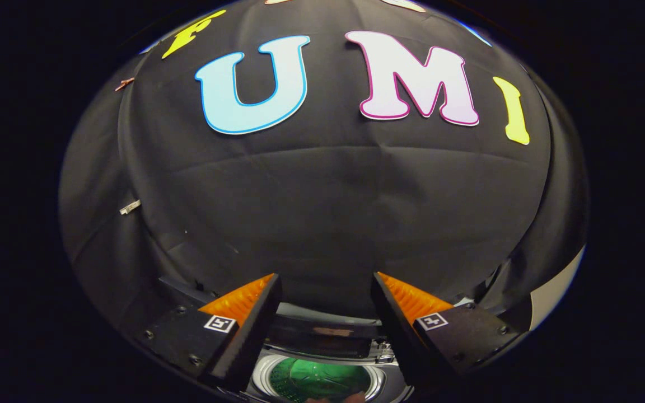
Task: Put the clothes into the washing machine and then close the washing machine lid.
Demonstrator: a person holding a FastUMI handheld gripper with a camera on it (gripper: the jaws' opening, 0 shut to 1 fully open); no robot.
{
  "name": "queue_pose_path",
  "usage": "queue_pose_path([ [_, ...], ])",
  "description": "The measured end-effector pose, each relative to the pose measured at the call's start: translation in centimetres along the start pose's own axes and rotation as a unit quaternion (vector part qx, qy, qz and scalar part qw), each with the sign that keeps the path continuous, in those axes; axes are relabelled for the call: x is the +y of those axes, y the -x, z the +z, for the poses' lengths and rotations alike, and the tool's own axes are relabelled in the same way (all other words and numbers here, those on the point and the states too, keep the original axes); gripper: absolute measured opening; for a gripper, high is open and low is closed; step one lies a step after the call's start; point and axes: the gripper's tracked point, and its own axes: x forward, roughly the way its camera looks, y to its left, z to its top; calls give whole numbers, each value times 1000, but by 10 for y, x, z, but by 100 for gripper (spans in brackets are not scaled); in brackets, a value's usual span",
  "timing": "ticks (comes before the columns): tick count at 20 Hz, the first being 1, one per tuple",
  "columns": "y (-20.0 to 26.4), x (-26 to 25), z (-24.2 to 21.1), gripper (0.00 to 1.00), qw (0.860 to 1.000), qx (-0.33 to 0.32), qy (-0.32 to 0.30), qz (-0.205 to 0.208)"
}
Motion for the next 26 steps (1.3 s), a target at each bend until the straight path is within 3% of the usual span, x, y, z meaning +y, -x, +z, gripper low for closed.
queue_pose_path([
  [26,101,21,-83,100,998,-55,16,29],
])
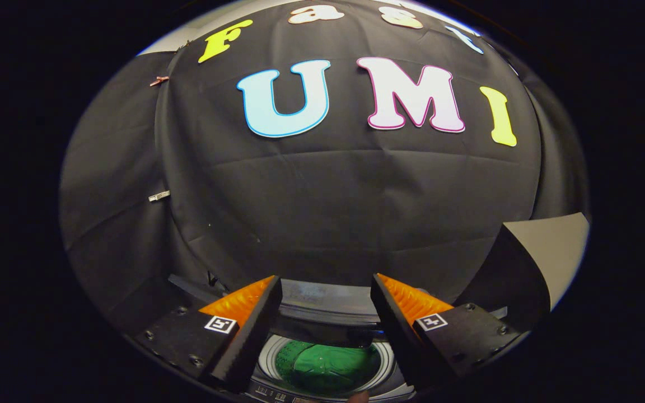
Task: Put the clothes into the washing machine and then close the washing machine lid.
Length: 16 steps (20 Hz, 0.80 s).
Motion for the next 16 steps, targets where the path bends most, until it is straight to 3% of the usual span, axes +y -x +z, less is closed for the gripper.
queue_pose_path([
  [8,12,0,-71,100,998,54,2,17],
  [16,56,8,-44,100,999,-18,34,19],
])
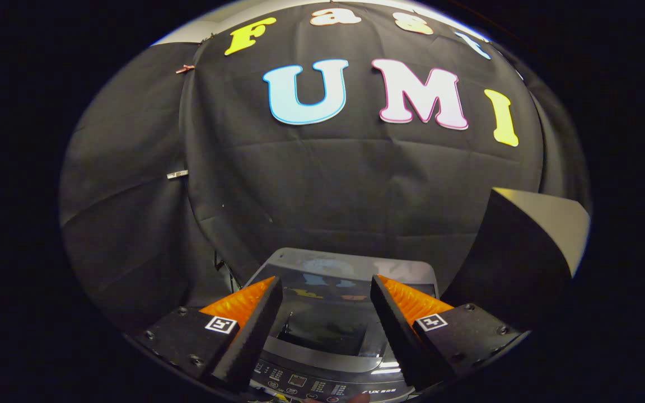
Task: Put the clothes into the washing machine and then close the washing machine lid.
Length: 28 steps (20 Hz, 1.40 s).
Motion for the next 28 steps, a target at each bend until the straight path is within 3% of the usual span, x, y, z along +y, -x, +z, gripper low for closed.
queue_pose_path([
  [16,107,-20,60,100,995,-97,7,11],
  [28,231,-95,97,99,983,-179,8,-28],
])
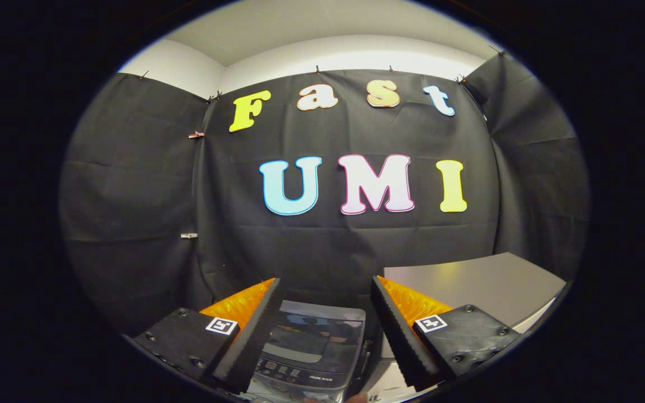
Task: Put the clothes into the washing machine and then close the washing machine lid.
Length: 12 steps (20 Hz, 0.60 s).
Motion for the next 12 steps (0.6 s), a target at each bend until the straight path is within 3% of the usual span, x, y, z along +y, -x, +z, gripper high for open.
queue_pose_path([
  [12,93,-68,1,99,996,-24,-1,-90],
])
